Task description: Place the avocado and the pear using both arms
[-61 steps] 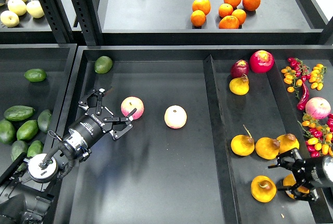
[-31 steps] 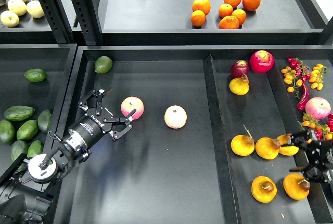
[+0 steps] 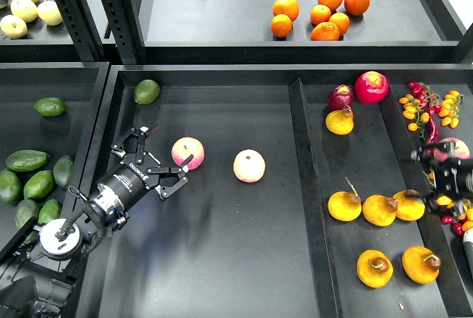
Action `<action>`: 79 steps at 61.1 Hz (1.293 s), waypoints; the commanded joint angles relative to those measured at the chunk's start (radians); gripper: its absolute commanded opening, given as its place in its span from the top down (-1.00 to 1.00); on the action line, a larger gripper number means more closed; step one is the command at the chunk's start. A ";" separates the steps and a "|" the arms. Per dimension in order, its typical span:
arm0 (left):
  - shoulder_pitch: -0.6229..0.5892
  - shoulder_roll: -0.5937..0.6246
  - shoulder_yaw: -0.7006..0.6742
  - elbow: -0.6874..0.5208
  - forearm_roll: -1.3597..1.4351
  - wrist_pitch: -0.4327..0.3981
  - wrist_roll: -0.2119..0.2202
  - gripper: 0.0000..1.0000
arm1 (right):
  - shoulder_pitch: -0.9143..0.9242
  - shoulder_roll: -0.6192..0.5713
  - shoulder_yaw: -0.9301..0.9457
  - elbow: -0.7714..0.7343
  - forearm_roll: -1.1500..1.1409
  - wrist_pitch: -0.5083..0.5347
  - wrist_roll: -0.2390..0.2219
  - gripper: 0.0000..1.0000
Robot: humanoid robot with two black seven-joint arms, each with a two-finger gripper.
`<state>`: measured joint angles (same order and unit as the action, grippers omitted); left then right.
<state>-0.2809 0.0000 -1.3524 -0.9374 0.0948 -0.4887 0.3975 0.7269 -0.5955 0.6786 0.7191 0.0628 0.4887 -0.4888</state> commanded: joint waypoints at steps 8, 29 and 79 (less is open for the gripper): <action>0.003 0.000 -0.005 -0.012 -0.001 0.000 -0.002 -0.97 | -0.003 0.189 0.206 -0.059 -0.001 0.000 0.000 -0.56; 0.008 0.000 -0.008 -0.015 -0.010 0.000 -0.006 -0.97 | -0.070 0.384 0.271 -0.082 -0.009 0.000 0.113 -0.93; 0.000 0.000 -0.001 0.003 -0.030 0.000 -0.032 -0.97 | -0.192 0.596 0.526 -0.293 -0.038 0.000 0.318 -0.98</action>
<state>-0.2766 0.0000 -1.3532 -0.9391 0.0644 -0.4887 0.3653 0.5348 0.0000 1.1980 0.4271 0.0246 0.4886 -0.1704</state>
